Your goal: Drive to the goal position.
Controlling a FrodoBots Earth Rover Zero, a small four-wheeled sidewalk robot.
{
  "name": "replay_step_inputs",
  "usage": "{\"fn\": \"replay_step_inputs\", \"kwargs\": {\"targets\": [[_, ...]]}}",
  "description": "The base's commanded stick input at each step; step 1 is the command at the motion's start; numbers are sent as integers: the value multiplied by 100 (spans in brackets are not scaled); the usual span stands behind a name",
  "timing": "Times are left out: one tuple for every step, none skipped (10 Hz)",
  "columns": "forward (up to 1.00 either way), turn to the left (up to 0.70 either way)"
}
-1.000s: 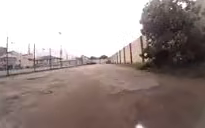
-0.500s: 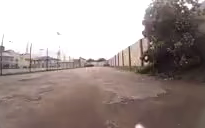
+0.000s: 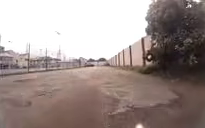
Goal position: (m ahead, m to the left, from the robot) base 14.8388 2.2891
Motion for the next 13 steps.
{"fn": "replay_step_inputs", "kwargs": {"targets": [[70, 0], [70, 0], [70, 0], [70, 0], [70, 0], [70, 0], [70, 0], [70, 0], [70, 0], [70, 0], [70, 0], [70, 0], [70, 0]]}}
